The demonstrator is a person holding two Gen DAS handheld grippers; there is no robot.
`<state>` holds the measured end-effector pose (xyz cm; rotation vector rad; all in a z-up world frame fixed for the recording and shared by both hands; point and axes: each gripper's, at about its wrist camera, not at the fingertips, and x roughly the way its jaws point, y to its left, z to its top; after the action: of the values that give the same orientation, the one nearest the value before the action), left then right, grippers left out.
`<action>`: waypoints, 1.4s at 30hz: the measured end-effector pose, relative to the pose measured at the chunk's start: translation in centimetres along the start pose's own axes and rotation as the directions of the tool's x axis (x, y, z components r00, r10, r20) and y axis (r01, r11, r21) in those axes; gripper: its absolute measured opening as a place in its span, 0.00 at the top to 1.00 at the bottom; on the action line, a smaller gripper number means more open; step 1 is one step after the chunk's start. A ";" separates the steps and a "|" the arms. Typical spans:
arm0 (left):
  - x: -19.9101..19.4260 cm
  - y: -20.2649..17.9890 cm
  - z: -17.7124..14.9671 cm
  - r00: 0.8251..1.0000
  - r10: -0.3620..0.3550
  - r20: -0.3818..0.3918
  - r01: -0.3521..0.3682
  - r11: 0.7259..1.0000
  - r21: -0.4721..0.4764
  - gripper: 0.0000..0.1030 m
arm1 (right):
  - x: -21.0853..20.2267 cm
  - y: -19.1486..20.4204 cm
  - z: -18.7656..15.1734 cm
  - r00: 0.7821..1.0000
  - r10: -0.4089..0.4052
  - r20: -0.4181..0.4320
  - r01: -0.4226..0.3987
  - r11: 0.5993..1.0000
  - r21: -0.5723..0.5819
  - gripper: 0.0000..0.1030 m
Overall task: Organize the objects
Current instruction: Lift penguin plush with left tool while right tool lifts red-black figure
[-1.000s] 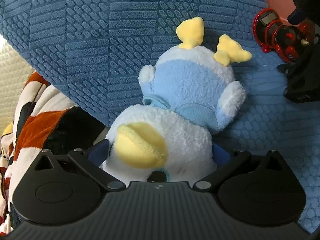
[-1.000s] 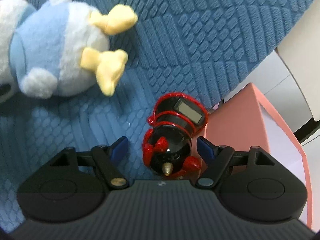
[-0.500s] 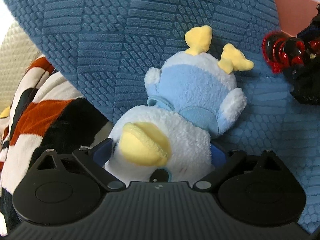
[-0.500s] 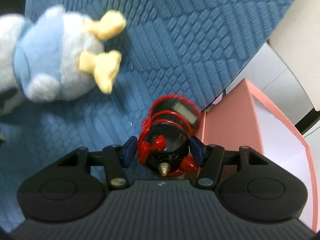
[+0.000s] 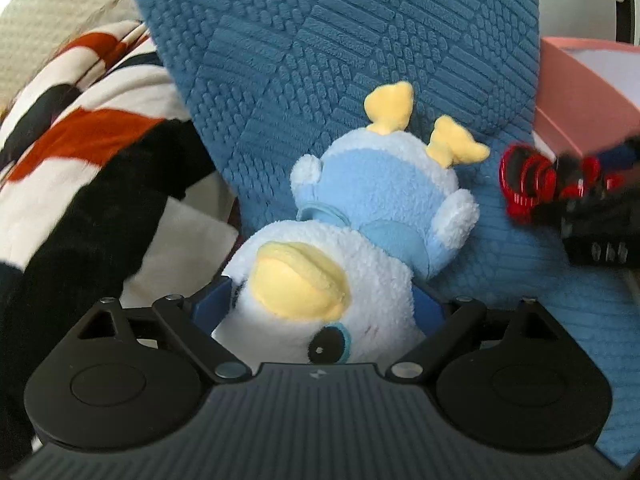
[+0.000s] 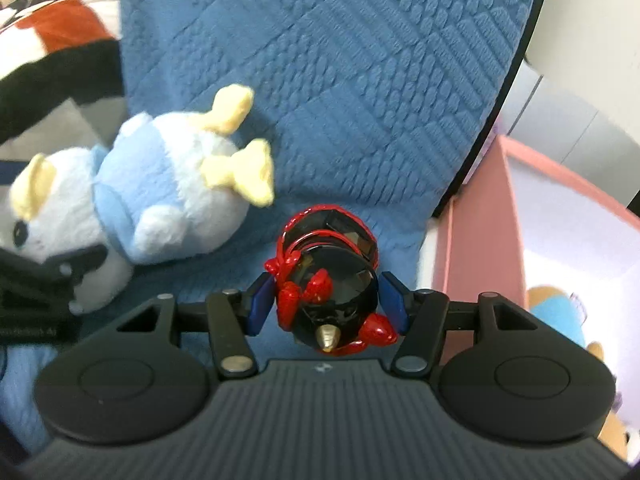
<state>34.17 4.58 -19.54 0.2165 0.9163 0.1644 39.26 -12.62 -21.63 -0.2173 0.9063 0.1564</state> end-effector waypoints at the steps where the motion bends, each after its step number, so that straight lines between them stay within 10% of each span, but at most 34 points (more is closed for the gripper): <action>1: -0.4 0.0 -0.2 1.000 -0.002 -0.003 0.002 1.000 -0.007 0.10 | -0.1 0.2 -0.3 1.000 0.005 -0.013 -0.005 1.000 -0.003 0.41; 10: -3.1 0.3 -1.9 0.998 -0.054 0.012 0.055 0.997 -0.048 0.15 | -3.0 1.1 -2.6 0.997 0.063 -0.044 -0.062 0.998 0.033 0.41; 18: -3.3 -1.5 -2.0 0.997 -0.029 0.072 0.020 0.991 0.132 0.14 | -3.0 1.0 -2.5 0.990 0.105 -0.091 -0.093 0.987 0.130 0.40; 25: -2.8 -6.3 -3.4 0.989 0.027 0.146 -0.090 0.891 0.446 0.11 | -3.0 -0.7 -2.0 0.986 0.142 -0.084 -0.118 0.963 0.243 0.41; 38: 2.3 -10.2 -3.8 0.964 0.156 0.214 -0.263 0.663 0.701 0.11 | -1.8 -3.5 -2.4 0.961 0.264 -0.078 -0.204 0.874 0.441 0.38; 42: 3.7 -9.9 -3.1 0.959 0.197 0.204 -0.283 0.661 0.695 0.09 | -1.3 -3.8 -2.6 0.956 0.286 -0.073 -0.222 0.861 0.457 0.38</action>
<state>34.44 -3.81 -26.71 1.0884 0.7969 0.0243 37.31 -17.00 -21.66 0.3265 1.0838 0.1761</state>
